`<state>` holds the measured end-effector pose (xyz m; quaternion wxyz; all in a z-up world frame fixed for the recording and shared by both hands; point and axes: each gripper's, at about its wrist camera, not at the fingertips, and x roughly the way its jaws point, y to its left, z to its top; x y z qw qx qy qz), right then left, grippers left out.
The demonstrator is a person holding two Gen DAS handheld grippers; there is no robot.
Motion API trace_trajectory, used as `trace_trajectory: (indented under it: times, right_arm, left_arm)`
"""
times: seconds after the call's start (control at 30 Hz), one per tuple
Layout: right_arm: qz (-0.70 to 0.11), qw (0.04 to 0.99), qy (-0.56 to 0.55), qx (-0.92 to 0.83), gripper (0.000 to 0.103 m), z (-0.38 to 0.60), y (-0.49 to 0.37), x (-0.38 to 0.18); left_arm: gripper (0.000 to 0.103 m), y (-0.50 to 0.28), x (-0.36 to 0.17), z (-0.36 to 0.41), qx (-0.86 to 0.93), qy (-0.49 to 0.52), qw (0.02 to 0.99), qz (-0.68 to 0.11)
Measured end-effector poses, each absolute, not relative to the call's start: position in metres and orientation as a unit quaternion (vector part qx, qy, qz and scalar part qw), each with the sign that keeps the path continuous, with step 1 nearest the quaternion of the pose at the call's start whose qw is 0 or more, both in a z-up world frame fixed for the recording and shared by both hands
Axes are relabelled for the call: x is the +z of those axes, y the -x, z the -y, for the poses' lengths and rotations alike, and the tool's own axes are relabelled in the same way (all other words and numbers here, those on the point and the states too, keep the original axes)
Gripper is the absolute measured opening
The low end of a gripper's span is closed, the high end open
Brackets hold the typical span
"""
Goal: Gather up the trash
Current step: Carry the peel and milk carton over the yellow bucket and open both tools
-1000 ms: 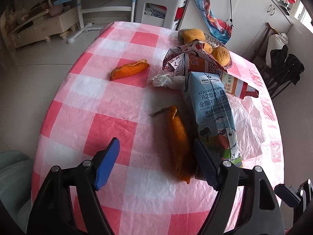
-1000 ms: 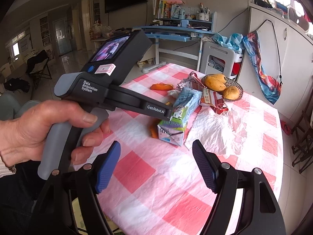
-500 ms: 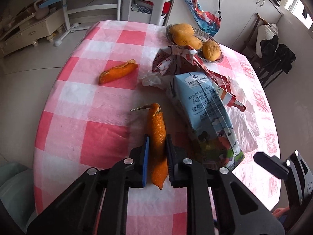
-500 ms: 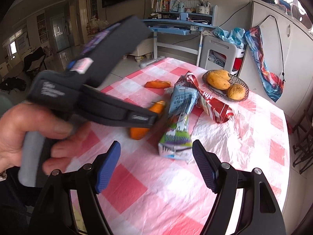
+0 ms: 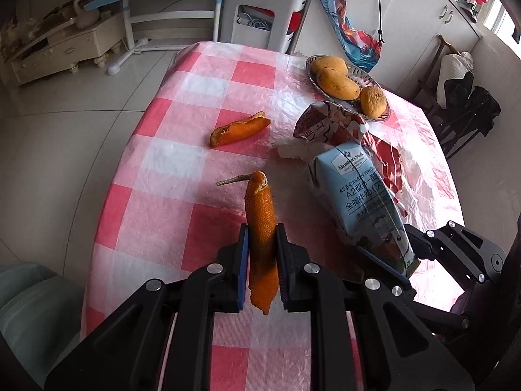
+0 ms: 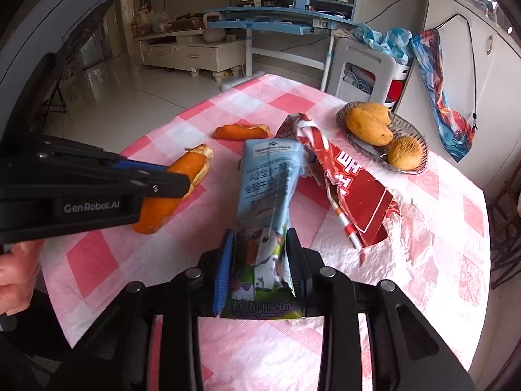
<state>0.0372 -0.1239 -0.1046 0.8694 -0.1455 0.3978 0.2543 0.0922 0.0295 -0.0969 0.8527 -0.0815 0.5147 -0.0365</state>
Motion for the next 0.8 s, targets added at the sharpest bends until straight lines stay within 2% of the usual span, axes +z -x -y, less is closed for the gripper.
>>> trace_trajectory:
  times: [0.43, 0.8]
  right_arm:
    - [-0.388, 0.839, 0.139, 0.357, 0.032, 0.133, 0.045, -0.074]
    - [-0.422, 0.732, 0.223, 0.485, 0.032, 0.098, 0.143, -0.091]
  left_arm:
    - [0.015, -0.056, -0.077, -0.064, -0.017, 0.104, 0.866, -0.489]
    - [0.015, 0.014, -0.084, -0.061, -0.026, 0.075, 0.857, -0.509]
